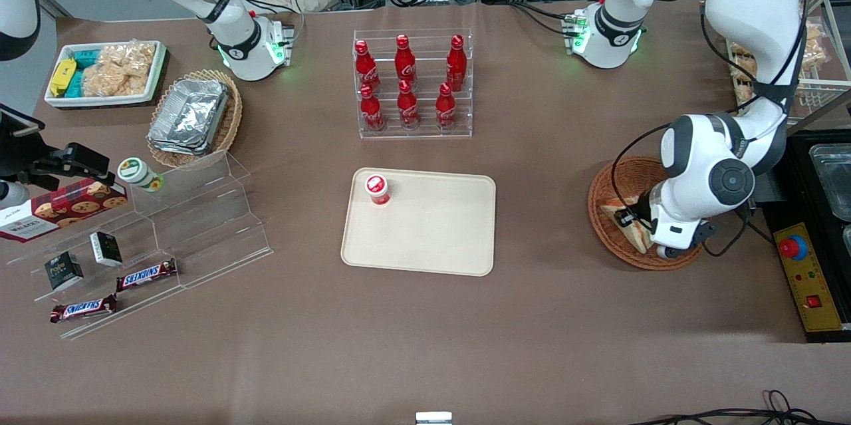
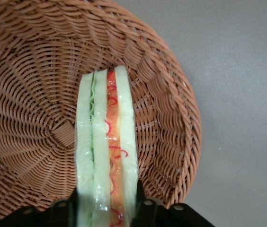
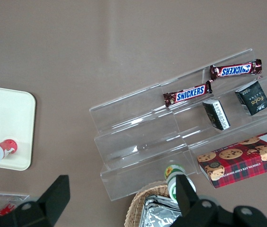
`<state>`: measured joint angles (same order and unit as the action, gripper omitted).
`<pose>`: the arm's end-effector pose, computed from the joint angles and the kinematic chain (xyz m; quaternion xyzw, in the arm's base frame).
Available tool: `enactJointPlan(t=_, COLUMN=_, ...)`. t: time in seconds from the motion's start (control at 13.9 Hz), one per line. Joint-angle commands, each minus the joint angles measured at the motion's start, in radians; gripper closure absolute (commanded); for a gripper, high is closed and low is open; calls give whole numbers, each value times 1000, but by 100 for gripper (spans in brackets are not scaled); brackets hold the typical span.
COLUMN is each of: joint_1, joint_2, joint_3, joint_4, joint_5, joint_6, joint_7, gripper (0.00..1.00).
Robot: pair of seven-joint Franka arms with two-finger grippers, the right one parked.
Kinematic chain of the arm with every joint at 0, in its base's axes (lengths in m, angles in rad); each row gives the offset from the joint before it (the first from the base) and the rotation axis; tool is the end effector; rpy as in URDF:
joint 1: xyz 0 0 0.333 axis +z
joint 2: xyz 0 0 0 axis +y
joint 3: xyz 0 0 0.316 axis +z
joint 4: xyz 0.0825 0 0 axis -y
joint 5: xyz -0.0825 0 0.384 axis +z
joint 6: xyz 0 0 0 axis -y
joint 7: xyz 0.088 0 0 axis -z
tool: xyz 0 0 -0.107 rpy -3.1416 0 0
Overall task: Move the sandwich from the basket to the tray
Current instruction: 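Close the left gripper on the triangular sandwich, then lift the sandwich and carry it toward the cream tray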
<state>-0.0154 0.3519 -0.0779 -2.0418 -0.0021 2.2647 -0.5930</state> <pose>0.5791 -0.0535 0.2590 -0.9663 -0.2489 0.0650 0.0080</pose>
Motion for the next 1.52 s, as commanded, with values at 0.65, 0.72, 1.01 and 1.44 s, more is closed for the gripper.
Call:
enactJointPlan(t=0.65, joint_1=-8, joint_2=-160, joint_3=-111, joint_4=552, joint_5=10, joint_6=-686, joint_7=-13, gripper=73)
enactJointPlan(t=0.72, joint_1=-8, joint_2=-162, joint_3=-138, joint_4=596, joint_5=8, joint_6=-735, joint_7=-19, gripper=73)
enactJointPlan(t=1.01, joint_1=-8, joint_2=-195, joint_3=-293, joint_4=681, joint_5=8, joint_6=-833, joint_7=-39, gripper=73)
enactJointPlan(t=1.44, joint_1=-127, joint_2=-71, joint_3=-471, joint_4=672, joint_5=54, joint_6=-742, joint_7=-197, gripper=70)
